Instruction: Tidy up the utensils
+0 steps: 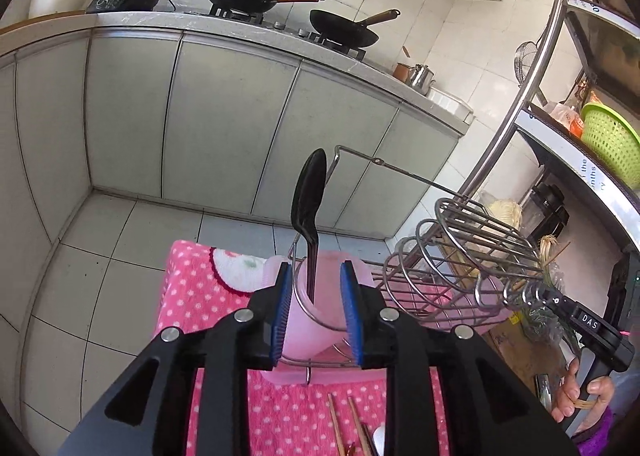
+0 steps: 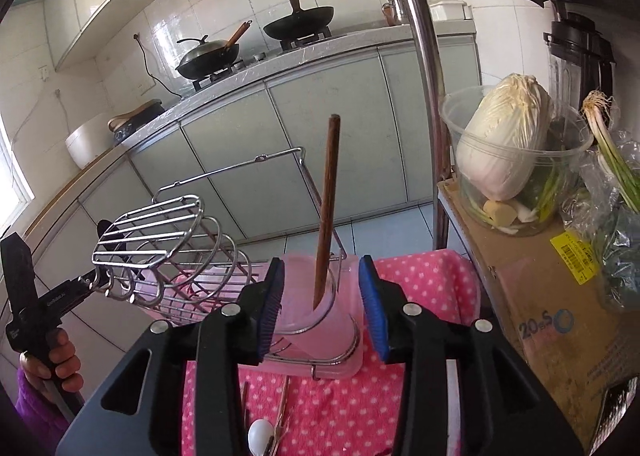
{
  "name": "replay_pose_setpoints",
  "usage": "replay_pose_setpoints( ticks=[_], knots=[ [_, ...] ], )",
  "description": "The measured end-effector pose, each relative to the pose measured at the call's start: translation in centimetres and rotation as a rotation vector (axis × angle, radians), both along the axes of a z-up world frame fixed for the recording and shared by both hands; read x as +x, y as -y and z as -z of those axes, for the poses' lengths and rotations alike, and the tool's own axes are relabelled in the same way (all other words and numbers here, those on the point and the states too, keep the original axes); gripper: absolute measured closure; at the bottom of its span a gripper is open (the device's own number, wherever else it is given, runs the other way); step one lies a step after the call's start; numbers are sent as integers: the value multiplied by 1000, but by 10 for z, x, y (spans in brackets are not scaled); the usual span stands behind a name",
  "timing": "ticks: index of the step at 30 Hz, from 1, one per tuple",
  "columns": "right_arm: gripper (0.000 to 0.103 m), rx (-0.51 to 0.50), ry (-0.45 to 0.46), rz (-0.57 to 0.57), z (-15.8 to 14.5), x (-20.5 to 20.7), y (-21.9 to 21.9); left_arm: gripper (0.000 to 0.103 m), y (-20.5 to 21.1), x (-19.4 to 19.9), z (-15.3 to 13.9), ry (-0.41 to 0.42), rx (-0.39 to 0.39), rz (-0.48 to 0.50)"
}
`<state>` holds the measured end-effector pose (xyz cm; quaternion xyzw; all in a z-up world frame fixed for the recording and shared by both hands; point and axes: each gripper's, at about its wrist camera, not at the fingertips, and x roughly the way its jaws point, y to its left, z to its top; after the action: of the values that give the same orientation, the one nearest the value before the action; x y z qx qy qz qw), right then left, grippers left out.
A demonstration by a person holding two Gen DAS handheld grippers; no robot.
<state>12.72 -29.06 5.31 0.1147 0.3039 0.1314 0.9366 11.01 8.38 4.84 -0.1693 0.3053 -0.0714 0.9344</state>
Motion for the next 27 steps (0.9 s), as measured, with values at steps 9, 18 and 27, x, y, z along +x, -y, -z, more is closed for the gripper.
replay_pose_setpoints(
  ticks=[9,18,27],
  knots=[
    [64,57,-77,-32,28,-61,0,79,13,-56,11,-58,-11,76],
    [63,73,-243,-84,82,-86,-17,79,52,-68,83,-295,-22,177],
    [63,145,-325,-99,114,-92,-16,79,89,-49,130,-446,35,221]
  ],
)
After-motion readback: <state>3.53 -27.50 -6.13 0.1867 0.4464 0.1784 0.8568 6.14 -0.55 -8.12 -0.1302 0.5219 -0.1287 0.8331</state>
